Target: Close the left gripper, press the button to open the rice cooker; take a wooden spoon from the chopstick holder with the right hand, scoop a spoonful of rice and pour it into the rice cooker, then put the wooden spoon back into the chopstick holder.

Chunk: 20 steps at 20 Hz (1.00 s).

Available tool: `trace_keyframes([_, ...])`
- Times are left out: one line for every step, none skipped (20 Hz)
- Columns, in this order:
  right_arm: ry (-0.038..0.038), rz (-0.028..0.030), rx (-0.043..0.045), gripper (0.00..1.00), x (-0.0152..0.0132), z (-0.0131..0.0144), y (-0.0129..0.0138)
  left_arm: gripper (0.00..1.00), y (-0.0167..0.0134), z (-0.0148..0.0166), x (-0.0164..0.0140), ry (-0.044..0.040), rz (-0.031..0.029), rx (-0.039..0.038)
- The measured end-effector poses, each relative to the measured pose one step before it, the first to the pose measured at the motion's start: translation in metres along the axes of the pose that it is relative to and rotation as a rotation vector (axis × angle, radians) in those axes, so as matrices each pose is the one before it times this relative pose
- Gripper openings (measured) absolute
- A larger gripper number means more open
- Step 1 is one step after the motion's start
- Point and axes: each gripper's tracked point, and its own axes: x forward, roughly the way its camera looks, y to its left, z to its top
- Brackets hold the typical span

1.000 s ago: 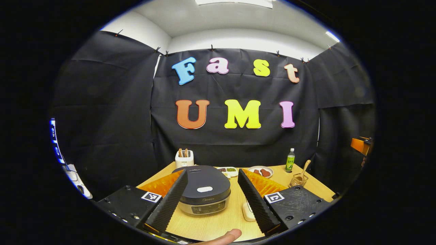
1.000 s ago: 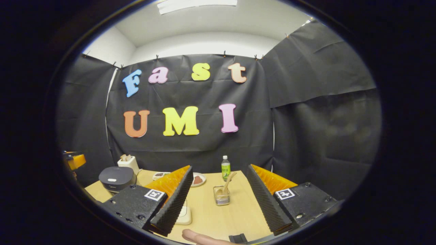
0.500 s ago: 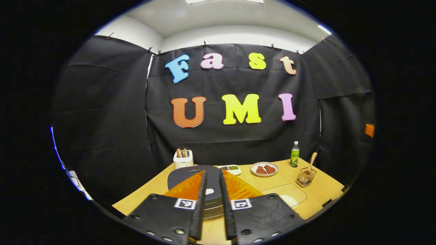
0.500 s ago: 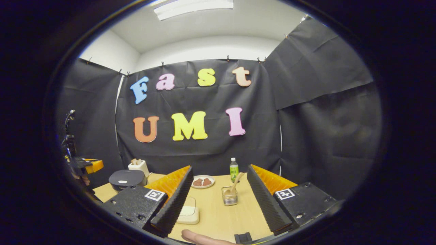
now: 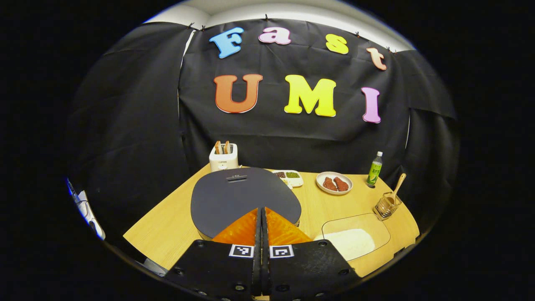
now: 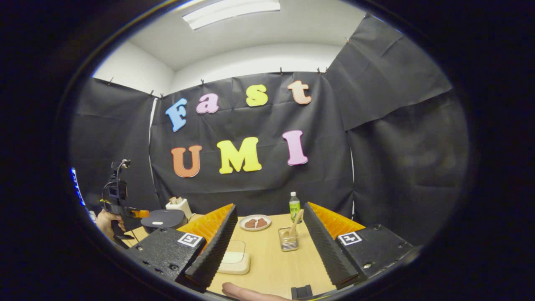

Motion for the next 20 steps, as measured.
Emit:
trace_keyframes([0.00433,-0.00584,0.00089,1.0,0.0021,-0.00369,-0.00343,0.0,0.00096,-0.00382,0.00708,0.01968,0.00991,-0.00272])
trace_keyframes([0.01329,-0.00529,0.00364,1.0,0.00252,-0.00534,-0.00371,0.0,0.00179,-0.00311,0.00562,0.01667,0.01138,0.00162])
trace_keyframes([0.02128,-0.00554,0.01203,0.99,0.00134,-0.00724,-0.00383,0.0,0.00285,-0.00183,0.00605,0.01348,0.01127,-0.00038])
trace_keyframes([0.01889,0.0029,0.01682,1.0,0.00134,-0.00578,-0.00219,0.0,0.00091,-0.00153,0.00469,0.01118,0.00613,-0.00003])
trace_keyframes([0.01492,0.00713,0.01386,1.0,0.0012,-0.00398,0.00015,0.0,0.00151,-0.00034,0.00478,0.00896,0.00904,-0.00024])
trace_keyframes([0.01151,0.00201,0.00817,0.97,0.00216,-0.00304,-0.00235,0.0,0.00168,-0.00261,0.00359,0.0119,0.00776,-0.00035])
trace_keyframes([0.00703,-0.00353,0.00775,0.97,0.00112,-0.00229,-0.00473,0.0,-0.00157,-0.00154,0.00263,0.01061,-0.0013,-0.00243])
trace_keyframes([0.00313,-0.0068,0.00802,1.0,0.002,-0.00111,-0.00453,0.0,0.00023,-0.00132,0.00228,0.00889,0.00132,-0.00304])
trace_keyframes([0.0008,-0.00705,0.00496,1.0,0.0014,-0.00148,-0.00394,0.0,0.00086,0.00054,0.00162,0.00087,0.00527,-0.00364])
trace_keyframes([0.00302,-0.00511,0.00136,1.0,0.0009,-0.00046,-0.00347,0.0,0.00317,-0.00193,0.00185,0.00073,0.00851,-0.00469])
trace_keyframes([0.00243,-0.00236,0.00208,1.0,-0.00022,-0.00271,-0.0018,0.0,0.00203,-0.00549,0.00237,0.02029,0.00557,-0.00526])
trace_keyframes([0.00109,-0.00029,0.00173,1.0,-0.00013,-0.00027,-0.00192,0.0,-0.00033,-0.00254,-0.00069,0.00317,-0.00106,-0.00477])
trace_keyframes([0.00025,0.00008,0.00183,1.0,0.00034,-0.00141,-0.00202,0.0,0.00004,0.00017,0.00118,-0.00256,-0.00355,-0.00099])
trace_keyframes([0.00029,-0.00129,0.00377,1.0,0.00059,-0.00067,-0.00208,0.0,-0.00027,-0.00395,0.00082,0.01711,-0.00066,-0.00068])
trace_keyframes([0.00072,-0.00216,0.00475,1.0,0.00076,-0.00207,-0.00241,0.0,-0.00088,-0.00169,-0.00026,0.00586,-0.0003,0.01105])
trace_keyframes([0.00319,-0.0037,0.00356,0.98,0.00045,-0.00151,-0.00251,0.0,0.00098,-0.00096,-0.00006,0.00372,0.00247,-0.00138])
trace_keyframes([0.00545,-0.00421,0.00382,0.96,-0.00042,-0.00225,-0.00146,0.0,-0.0009,-0.00277,0.00321,0.00996,0.0025,0.00148])
trace_keyframes([0.00873,-0.00162,0.00268,1.0,0.00065,-0.00195,-0.00054,0.0,0.00054,0.0042,-0.0047,-0.02041,0.00883,0.01072])
trace_keyframes([0.00995,0.00238,0.0001,1.0,-0.00064,-0.00309,0.00124,0.01,0.00025,-0.00626,0.00412,0.01622,0.01229,0.0025])
trace_keyframes([0.0088,0.00396,-0.0005,1.0,-0.0006,-0.00222,0.00163,0.01,0.00017,0.00106,0.00061,-0.01573,0.01417,0.01359])
